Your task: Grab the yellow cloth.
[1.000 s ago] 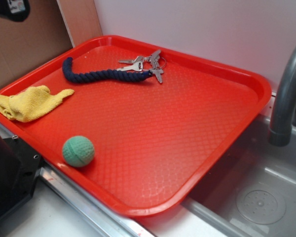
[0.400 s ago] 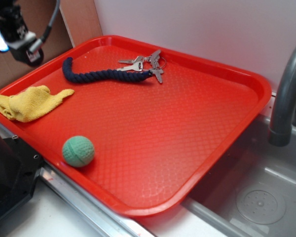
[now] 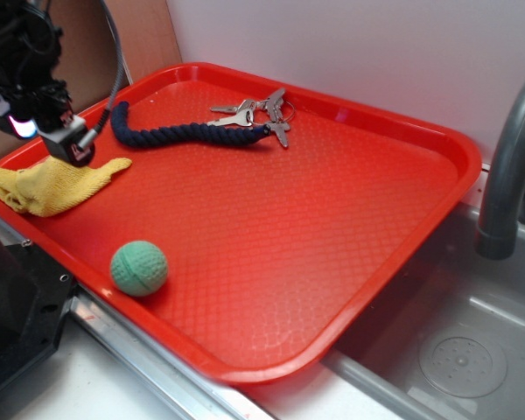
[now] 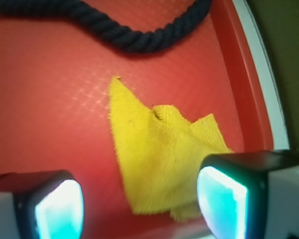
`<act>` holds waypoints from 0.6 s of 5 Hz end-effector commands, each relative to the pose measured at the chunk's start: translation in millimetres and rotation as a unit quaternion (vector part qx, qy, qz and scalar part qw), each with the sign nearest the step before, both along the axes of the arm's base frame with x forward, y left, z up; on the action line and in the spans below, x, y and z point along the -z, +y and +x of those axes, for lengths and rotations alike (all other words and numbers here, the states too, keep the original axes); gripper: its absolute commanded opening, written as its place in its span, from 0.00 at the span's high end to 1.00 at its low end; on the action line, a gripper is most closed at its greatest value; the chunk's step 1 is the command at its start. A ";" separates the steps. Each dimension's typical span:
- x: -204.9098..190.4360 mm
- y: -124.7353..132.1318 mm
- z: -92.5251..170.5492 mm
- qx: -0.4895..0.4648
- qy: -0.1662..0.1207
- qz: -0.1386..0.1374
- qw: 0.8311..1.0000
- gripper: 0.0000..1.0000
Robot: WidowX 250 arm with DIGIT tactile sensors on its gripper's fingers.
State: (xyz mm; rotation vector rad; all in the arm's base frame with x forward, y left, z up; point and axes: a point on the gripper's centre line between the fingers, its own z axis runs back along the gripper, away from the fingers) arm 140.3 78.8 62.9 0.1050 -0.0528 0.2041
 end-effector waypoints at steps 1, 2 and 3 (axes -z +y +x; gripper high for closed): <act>28.5 17.3 3.8 0.000 0.032 0.000 0.999 0.00; 31.7 35.4 -13.4 -0.030 0.047 0.005 0.998 0.00; 31.8 50.9 -23.9 -0.061 0.051 0.007 0.997 0.00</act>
